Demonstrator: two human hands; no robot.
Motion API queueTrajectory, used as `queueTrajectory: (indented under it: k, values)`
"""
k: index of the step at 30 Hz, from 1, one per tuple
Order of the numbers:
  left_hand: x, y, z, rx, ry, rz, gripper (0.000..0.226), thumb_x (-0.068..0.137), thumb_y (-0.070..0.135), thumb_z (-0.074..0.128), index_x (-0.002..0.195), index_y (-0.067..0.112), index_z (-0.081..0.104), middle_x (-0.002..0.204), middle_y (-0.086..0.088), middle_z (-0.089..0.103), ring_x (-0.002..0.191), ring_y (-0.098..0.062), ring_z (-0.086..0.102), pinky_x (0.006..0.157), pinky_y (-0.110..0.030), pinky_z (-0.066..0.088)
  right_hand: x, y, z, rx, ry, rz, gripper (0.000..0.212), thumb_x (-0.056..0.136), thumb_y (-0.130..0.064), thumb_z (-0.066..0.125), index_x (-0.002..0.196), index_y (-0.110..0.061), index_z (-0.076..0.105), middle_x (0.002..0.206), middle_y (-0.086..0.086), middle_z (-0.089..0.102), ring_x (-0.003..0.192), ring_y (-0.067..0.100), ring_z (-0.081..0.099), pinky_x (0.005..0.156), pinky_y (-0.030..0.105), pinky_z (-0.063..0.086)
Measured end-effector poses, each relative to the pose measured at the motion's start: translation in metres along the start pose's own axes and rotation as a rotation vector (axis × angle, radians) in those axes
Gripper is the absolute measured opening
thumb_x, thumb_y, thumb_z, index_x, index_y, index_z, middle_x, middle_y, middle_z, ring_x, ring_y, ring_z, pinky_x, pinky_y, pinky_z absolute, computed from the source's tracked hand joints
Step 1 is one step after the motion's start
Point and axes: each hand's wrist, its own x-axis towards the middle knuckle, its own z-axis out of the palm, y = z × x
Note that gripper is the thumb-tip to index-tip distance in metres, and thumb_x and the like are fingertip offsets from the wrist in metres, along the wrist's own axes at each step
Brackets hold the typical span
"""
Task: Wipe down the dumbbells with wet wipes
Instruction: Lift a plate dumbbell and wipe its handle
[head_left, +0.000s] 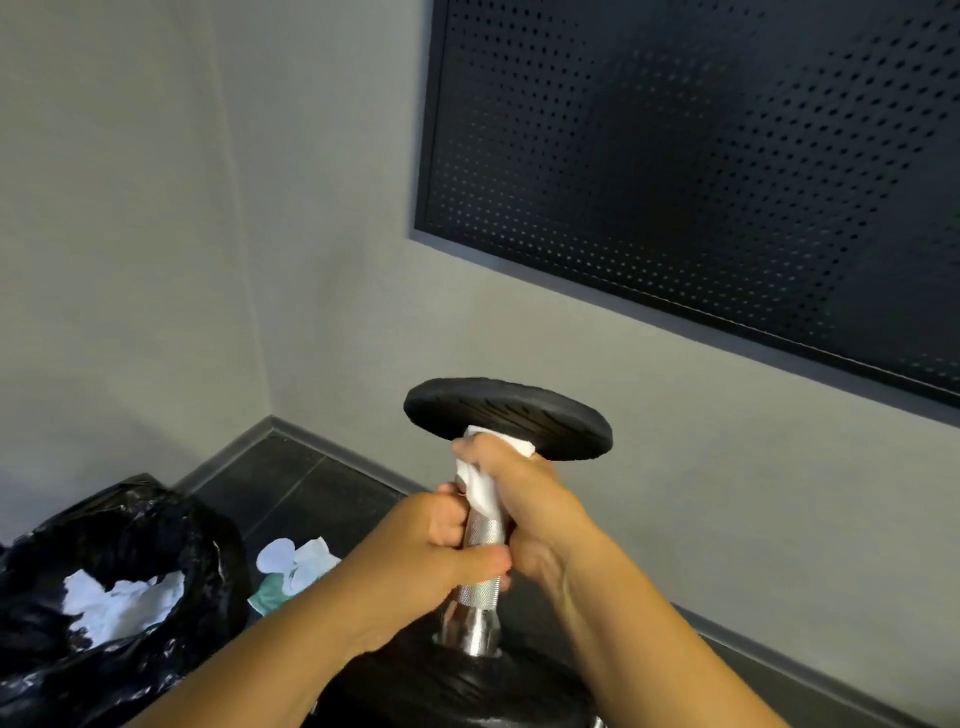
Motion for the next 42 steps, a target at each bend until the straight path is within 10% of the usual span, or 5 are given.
queueTrajectory:
  k: [6, 15, 24, 33, 42]
  values:
    - [-0.002, 0.002, -0.009, -0.088, -0.077, 0.011, 0.026, 0.084, 0.003, 0.069, 0.109, 0.002, 0.064, 0.091, -0.013, 0.073, 0.086, -0.023, 0.072, 0.076, -0.029, 0.057, -0.010, -0.007, -0.005, 0.056, -0.309, 0.110, 0.032, 0.070, -0.023, 0.073, 0.096, -0.009, 0.061, 0.067, 0.012, 0.069, 0.061, 0.022, 0.068, 0.065, 0.034, 0.058]
    - [-0.003, 0.002, 0.007, 0.395, 0.234, 0.003, 0.031, 0.088, 0.008, 0.056, 0.061, 0.020, 0.048, 0.057, 0.006, 0.050, 0.047, -0.001, 0.052, 0.047, -0.010, 0.036, 0.010, 0.018, 0.019, -0.242, 0.314, -0.130, 0.022, 0.069, -0.027, 0.065, 0.088, -0.015, 0.067, 0.059, -0.001, 0.071, 0.060, 0.019, 0.067, 0.070, 0.035, 0.059]
    - [-0.003, 0.000, -0.014, -0.207, -0.087, -0.028, 0.032, 0.081, 0.000, 0.069, 0.113, -0.002, 0.062, 0.102, -0.021, 0.070, 0.087, -0.027, 0.072, 0.073, -0.030, 0.058, 0.004, 0.004, -0.004, 0.050, -0.346, 0.042, 0.012, 0.072, -0.014, 0.070, 0.069, -0.009, 0.059, 0.067, 0.012, 0.057, 0.072, 0.019, 0.071, 0.060, 0.032, 0.058]
    - [0.007, -0.011, 0.006, 0.204, 0.209, -0.070, 0.003, 0.083, 0.008, 0.066, 0.081, 0.010, 0.068, 0.078, -0.008, 0.071, 0.078, -0.019, 0.070, 0.080, -0.036, 0.057, 0.017, 0.024, 0.008, -0.446, 0.270, -0.235, 0.012, 0.075, -0.027, 0.070, 0.077, -0.017, 0.065, 0.068, 0.008, 0.069, 0.068, 0.022, 0.069, 0.071, 0.038, 0.059]
    - [0.006, -0.019, 0.008, -0.186, 0.103, -0.129, 0.018, 0.087, 0.006, 0.065, 0.105, 0.011, 0.066, 0.097, -0.009, 0.073, 0.087, -0.015, 0.073, 0.084, -0.033, 0.058, -0.005, 0.001, -0.045, -0.473, -0.097, -0.178, 0.025, 0.093, -0.034, 0.056, 0.098, -0.015, 0.071, 0.095, 0.005, 0.074, 0.090, 0.017, 0.068, 0.090, 0.035, 0.053]
